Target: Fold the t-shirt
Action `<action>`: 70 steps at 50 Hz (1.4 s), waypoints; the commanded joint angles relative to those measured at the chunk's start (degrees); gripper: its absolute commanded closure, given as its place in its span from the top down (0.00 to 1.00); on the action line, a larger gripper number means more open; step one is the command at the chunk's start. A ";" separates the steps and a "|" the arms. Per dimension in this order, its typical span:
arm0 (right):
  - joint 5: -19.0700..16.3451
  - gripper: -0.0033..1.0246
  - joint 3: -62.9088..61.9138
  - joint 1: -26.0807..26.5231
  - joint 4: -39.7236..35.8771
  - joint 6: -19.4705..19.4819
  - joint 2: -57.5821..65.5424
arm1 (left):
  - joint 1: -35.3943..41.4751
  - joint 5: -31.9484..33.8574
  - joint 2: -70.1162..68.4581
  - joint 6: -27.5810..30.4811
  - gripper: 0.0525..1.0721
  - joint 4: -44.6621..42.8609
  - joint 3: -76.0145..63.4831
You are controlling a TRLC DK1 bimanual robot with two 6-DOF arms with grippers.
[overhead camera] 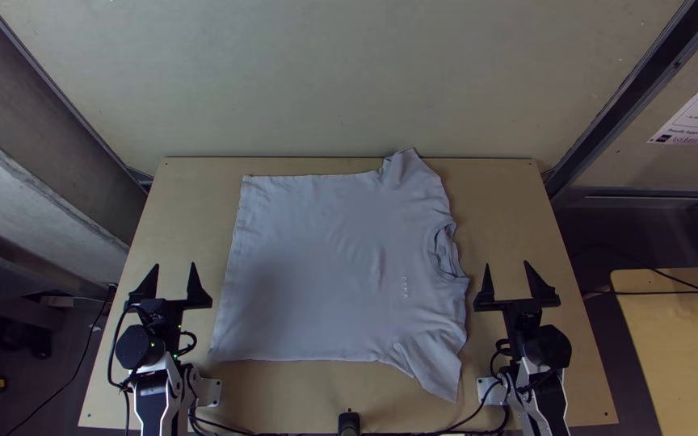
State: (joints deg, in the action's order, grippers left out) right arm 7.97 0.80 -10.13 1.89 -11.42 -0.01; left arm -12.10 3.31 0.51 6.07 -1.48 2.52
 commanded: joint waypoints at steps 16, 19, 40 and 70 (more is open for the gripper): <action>0.29 0.96 -0.53 -0.59 -0.57 2.28 -0.25 | 0.58 -1.03 -0.60 1.76 0.95 1.48 -2.35; 0.38 0.96 -0.01 0.02 -0.31 2.37 -0.25 | 0.41 -1.20 -0.51 2.55 0.95 1.56 -2.26; 0.47 0.96 4.92 0.37 3.29 -0.53 0.27 | 1.46 -1.20 3.27 2.28 0.95 4.02 6.44; 4.25 0.96 36.47 1.87 5.93 -1.50 41.14 | 3.92 -1.20 41.23 -3.60 0.95 6.92 39.49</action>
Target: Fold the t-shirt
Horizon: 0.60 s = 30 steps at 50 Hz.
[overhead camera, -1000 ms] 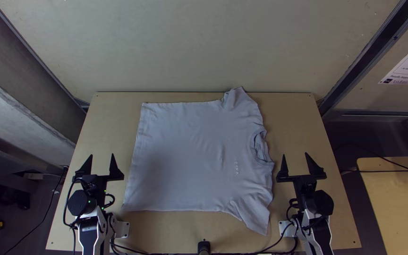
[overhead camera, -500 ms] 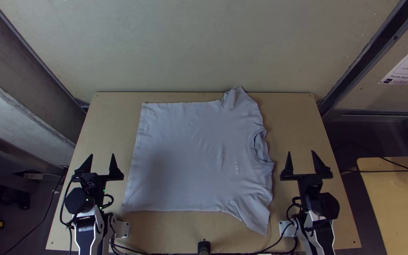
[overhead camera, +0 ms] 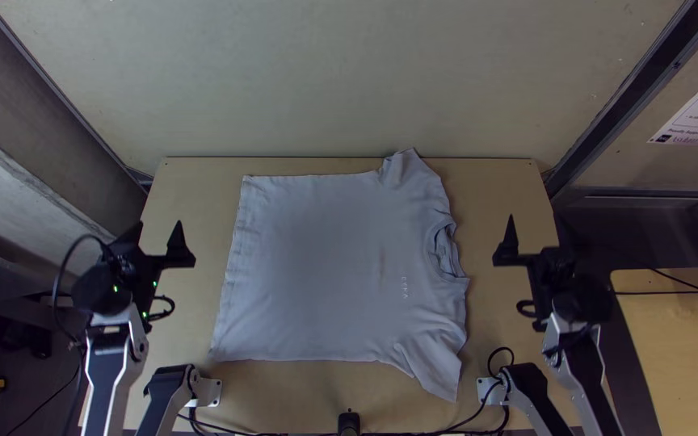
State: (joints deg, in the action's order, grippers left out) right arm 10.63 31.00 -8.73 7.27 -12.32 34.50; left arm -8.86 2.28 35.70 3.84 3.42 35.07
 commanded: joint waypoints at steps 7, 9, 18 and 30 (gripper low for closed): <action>3.52 0.96 15.93 0.56 -3.40 -0.52 16.74 | 1.39 -0.17 16.50 -2.25 0.95 9.68 18.81; 4.13 0.96 18.48 0.56 -3.75 -0.25 19.38 | 1.66 -0.17 19.40 -2.25 0.95 10.99 21.71; 4.40 0.96 27.97 -0.06 -5.25 1.77 28.87 | 3.41 -0.17 27.58 -3.66 0.95 11.70 29.88; 4.31 0.96 44.05 -1.29 -14.65 7.22 43.63 | 5.52 0.18 40.67 -7.79 0.95 17.41 40.87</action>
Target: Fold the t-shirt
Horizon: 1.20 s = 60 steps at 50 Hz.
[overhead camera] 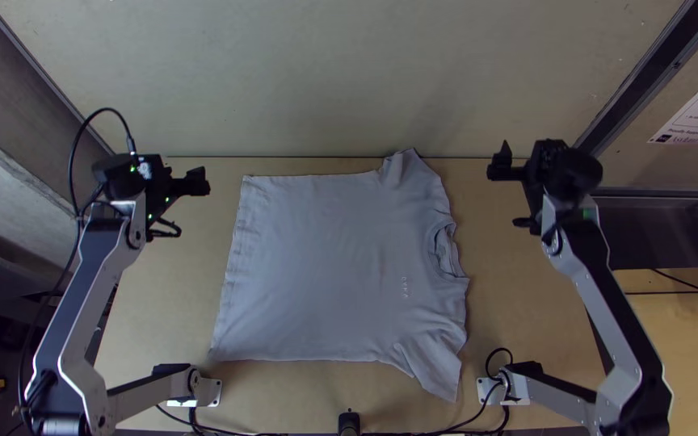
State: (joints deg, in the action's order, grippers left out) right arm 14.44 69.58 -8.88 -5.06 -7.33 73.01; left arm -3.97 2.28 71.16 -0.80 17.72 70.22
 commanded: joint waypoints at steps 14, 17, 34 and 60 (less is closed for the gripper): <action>0.15 0.96 17.43 -2.10 -8.74 6.81 18.48 | 1.77 0.79 17.00 -5.27 0.95 5.58 13.81; -0.11 0.96 19.98 -2.10 -10.32 7.77 21.38 | 2.03 0.70 19.11 -5.79 0.95 5.49 15.04; -3.36 0.96 29.12 -2.37 -16.74 11.38 34.74 | 2.65 0.79 32.29 -12.21 0.95 5.93 22.25; -9.51 0.96 48.72 -0.96 -35.19 20.52 49.86 | 3.35 -0.53 55.50 -12.83 0.93 20.25 45.10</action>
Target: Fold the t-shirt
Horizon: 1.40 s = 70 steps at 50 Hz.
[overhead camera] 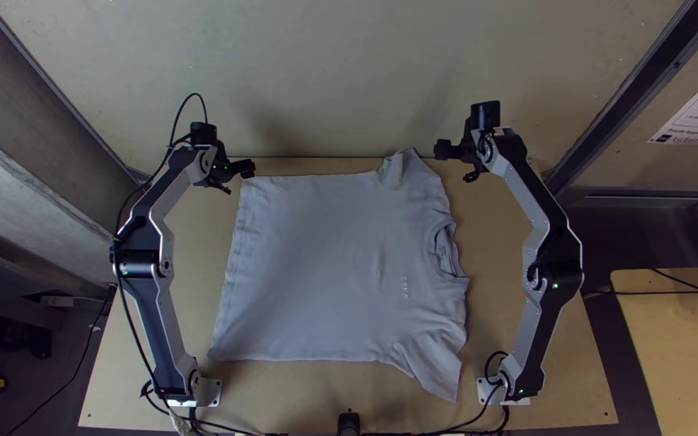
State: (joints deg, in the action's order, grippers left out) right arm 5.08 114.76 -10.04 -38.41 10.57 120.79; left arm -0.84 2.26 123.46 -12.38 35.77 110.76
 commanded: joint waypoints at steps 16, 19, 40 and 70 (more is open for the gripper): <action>-0.16 0.96 6.79 0.02 -1.93 6.04 2.96 | 0.84 -3.93 10.05 0.08 0.85 5.45 11.85; -0.16 0.96 7.06 0.02 -1.93 6.66 2.96 | 1.11 -4.37 10.66 0.96 0.85 6.33 12.37; -0.34 0.96 7.76 0.55 -3.77 7.36 5.86 | 2.86 -9.12 12.86 1.04 0.19 5.36 13.08; -1.13 0.96 17.25 0.46 -9.93 6.31 16.32 | 2.42 -8.50 10.93 1.57 0.03 7.74 14.04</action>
State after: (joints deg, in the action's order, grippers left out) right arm 4.86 130.17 -9.26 -47.51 16.47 135.00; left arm 2.13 -6.50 135.39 -10.31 41.56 123.87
